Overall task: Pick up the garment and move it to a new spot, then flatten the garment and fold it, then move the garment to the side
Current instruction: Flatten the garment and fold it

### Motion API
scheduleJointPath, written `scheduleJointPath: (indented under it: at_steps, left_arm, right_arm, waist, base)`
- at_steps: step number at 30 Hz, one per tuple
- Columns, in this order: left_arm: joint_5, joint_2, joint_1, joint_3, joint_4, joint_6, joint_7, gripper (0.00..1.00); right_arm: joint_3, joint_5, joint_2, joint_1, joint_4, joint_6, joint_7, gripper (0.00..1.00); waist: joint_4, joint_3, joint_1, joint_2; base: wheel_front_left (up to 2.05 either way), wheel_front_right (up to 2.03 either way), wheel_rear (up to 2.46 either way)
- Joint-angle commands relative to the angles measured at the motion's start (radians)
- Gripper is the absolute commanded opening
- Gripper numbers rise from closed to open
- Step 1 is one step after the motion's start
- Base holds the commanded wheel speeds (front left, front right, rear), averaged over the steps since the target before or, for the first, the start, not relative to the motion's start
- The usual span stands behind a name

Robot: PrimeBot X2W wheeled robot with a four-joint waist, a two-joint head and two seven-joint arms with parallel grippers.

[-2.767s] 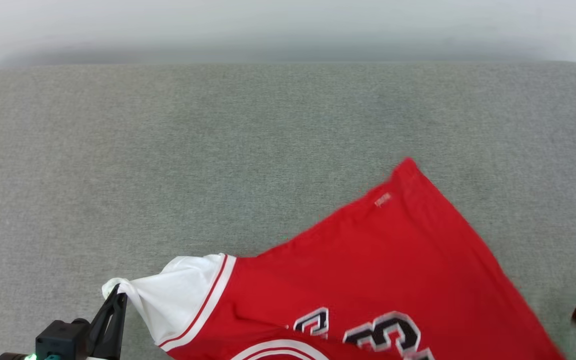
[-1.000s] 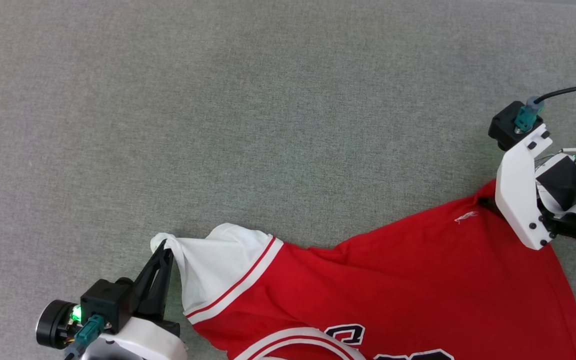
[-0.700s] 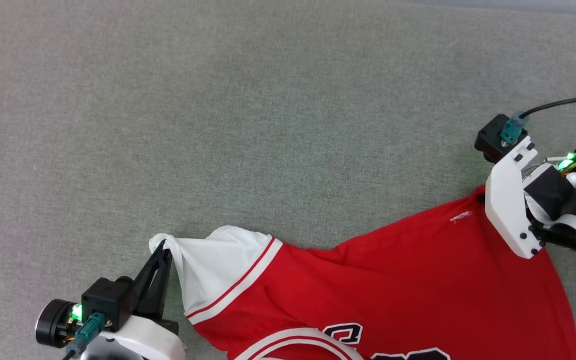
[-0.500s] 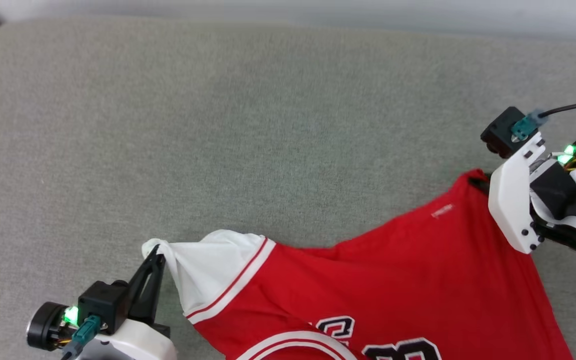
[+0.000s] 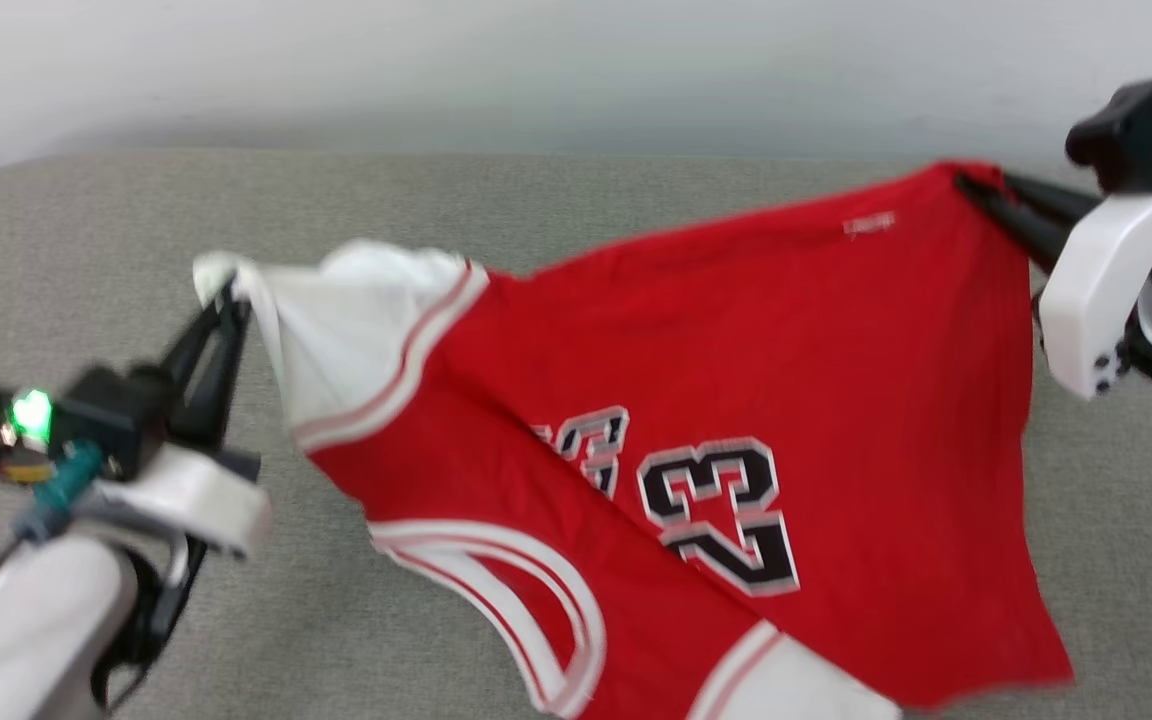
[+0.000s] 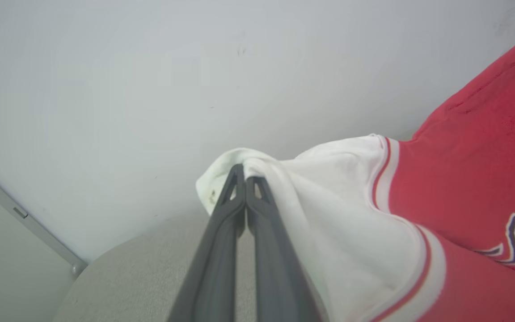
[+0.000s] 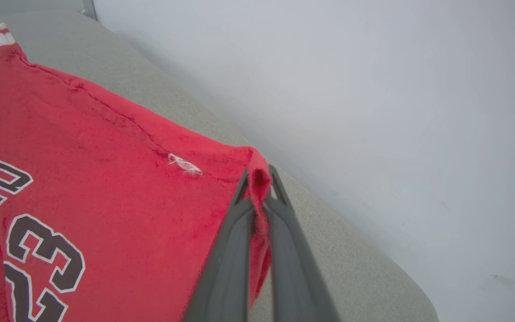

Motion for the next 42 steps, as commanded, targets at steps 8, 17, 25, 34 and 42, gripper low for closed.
scheduleJointPath:
  at_steps: [8, 17, 25, 34, 42]
  left_arm:
    - [0.020, -0.022, -0.303, 0.030, 0.051, -0.090, 0.071, 0.00]
    - [0.073, -0.075, -0.728, 0.052, 0.217, -0.195, 0.141, 0.00]
    - [0.146, -0.161, -1.139, 0.042, 0.454, -0.291, 0.136, 0.00]
    - [0.224, -0.242, -1.495, 0.033, 0.707, -0.330, 0.039, 0.00]
    - [0.236, -0.286, -1.608, 0.023, 0.839, -0.341, -0.019, 0.00]
  right_arm:
    - [-0.131, -0.131, 0.095, -0.141, 0.004, -0.001, -0.075, 0.00]
    - [-0.241, -0.248, 0.198, -0.399, 0.098, -0.001, -0.061, 0.00]
    - [-0.354, -0.389, 0.302, -0.670, 0.273, -0.001, -0.147, 0.00]
    - [-0.424, -0.539, 0.383, -0.950, 0.468, -0.001, -0.277, 0.00]
    - [-0.434, -0.599, 0.439, -1.088, 0.615, -0.001, -0.339, 0.00]
  waist:
    - [-0.047, 0.055, 0.0001, 0.0000]
    - [-0.057, 0.200, 0.0001, 0.0000]
    - [-0.057, 0.325, 0.0001, 0.0000]
    - [-0.045, 0.424, 0.0001, 0.0000]
    - [-0.034, 0.458, 0.0001, 0.0000]
  base:
    - [0.00, 0.00, 0.00]
    - [0.00, 0.00, 0.00]
    - [0.00, 0.00, 0.00]
    - [0.00, 0.00, 0.00]
    - [0.00, 0.00, 0.00]
